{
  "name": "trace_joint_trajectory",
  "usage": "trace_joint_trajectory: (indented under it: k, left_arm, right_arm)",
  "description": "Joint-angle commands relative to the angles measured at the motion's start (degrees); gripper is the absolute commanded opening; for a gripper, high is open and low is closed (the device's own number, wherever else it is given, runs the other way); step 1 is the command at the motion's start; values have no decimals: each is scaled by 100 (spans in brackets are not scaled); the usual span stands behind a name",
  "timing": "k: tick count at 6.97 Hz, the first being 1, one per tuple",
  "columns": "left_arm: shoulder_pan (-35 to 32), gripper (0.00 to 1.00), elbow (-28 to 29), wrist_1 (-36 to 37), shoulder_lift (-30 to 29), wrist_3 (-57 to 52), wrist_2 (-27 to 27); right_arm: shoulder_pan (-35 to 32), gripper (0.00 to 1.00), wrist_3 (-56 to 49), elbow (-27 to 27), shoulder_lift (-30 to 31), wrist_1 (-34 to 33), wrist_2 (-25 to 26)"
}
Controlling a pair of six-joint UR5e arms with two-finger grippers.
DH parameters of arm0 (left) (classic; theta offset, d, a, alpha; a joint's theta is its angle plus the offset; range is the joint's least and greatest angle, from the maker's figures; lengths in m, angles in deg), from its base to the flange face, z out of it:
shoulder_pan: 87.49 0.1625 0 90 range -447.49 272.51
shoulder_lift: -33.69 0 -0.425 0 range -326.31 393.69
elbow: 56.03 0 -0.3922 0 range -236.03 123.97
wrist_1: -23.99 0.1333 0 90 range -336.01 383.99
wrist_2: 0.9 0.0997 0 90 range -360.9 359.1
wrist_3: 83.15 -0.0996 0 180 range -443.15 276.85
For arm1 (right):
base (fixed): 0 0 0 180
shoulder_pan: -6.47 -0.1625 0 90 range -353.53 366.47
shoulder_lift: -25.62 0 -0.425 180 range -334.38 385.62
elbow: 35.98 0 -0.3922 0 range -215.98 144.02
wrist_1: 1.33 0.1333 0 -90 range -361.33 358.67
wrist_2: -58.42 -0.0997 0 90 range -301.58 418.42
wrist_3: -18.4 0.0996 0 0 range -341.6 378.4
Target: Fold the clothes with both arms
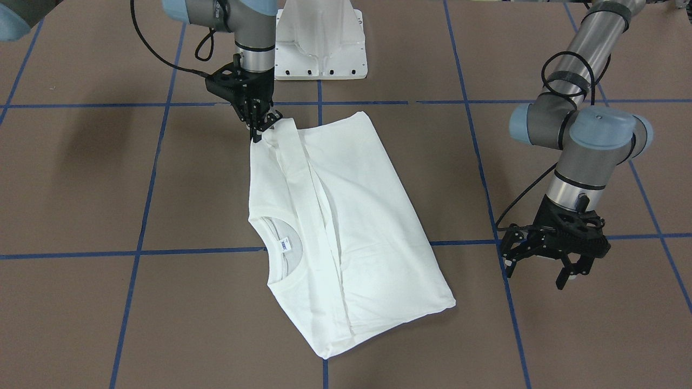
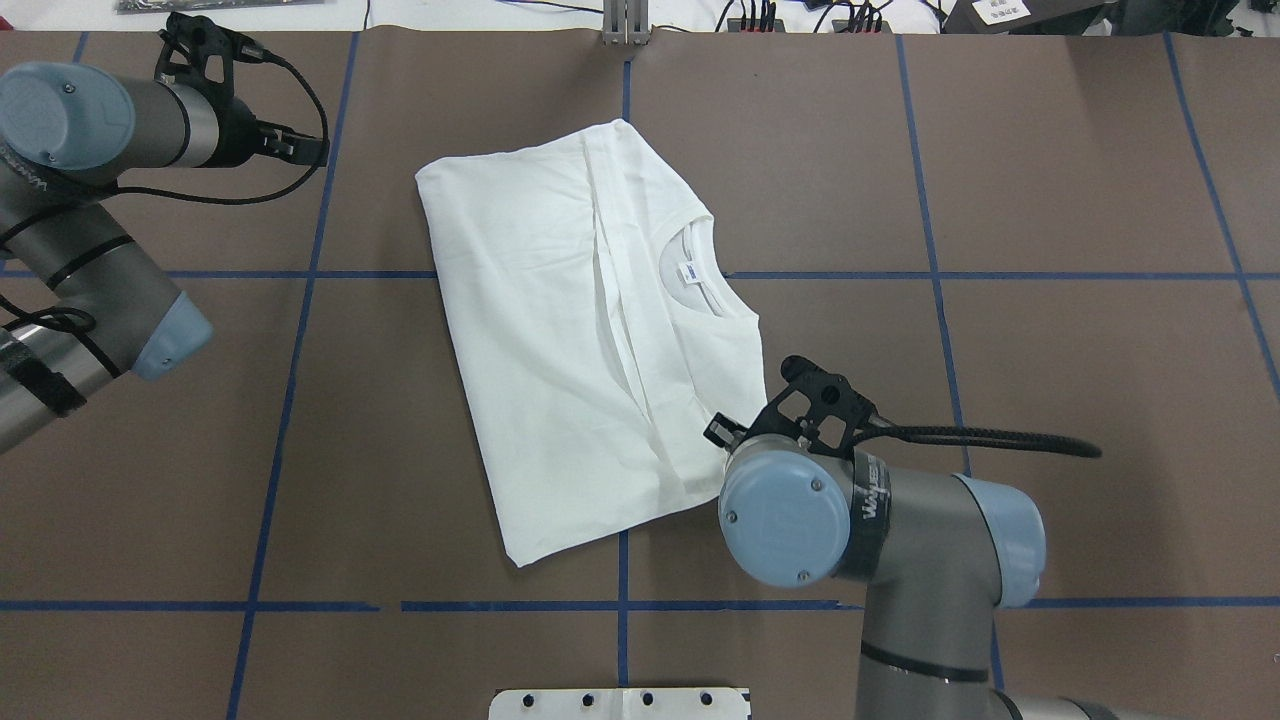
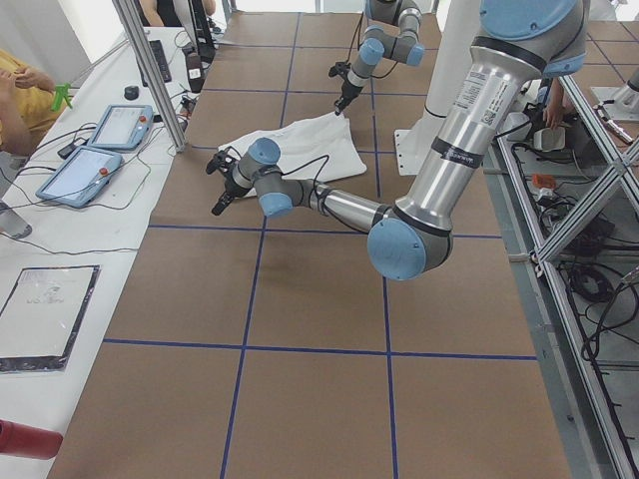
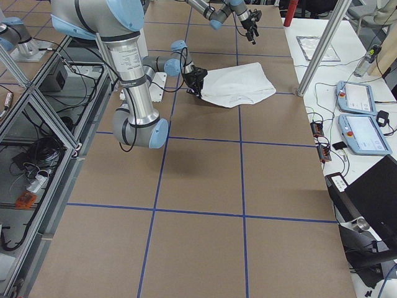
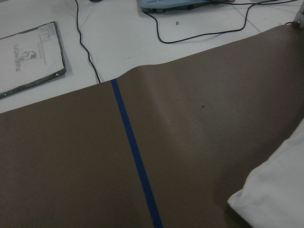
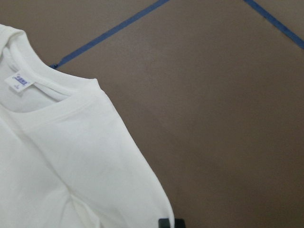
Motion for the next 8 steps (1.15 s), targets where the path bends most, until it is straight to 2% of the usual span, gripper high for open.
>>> trace_joint_trajectory:
  k: [1, 2, 3, 4, 5, 7, 8]
  left_arm:
    - [0, 100, 0, -2, 0, 0, 5]
    - [0, 100, -9, -2, 0, 0, 5]
    - [0, 100, 0, -2, 0, 0, 5]
    - [0, 100, 0, -2, 0, 0, -4]
    - [0, 100, -9, -2, 0, 0, -4]
    - [0, 100, -26, -2, 0, 18, -4]
    - [0, 100, -35, -2, 0, 18, -4]
  right_arm:
    - [476, 0, 271, 229, 3, -459, 213]
    - [503, 35, 262, 221, 3, -459, 232]
    - [495, 99, 123, 220, 11, -477, 223]
    - [320, 100, -479, 499, -15, -486, 188]
    - [-29, 100, -1320, 528, -163, -573, 83]
    - [-1030, 100, -2162, -391, -1031, -565, -705]
    - [-1174, 100, -2425, -873, -1409, -539, -743]
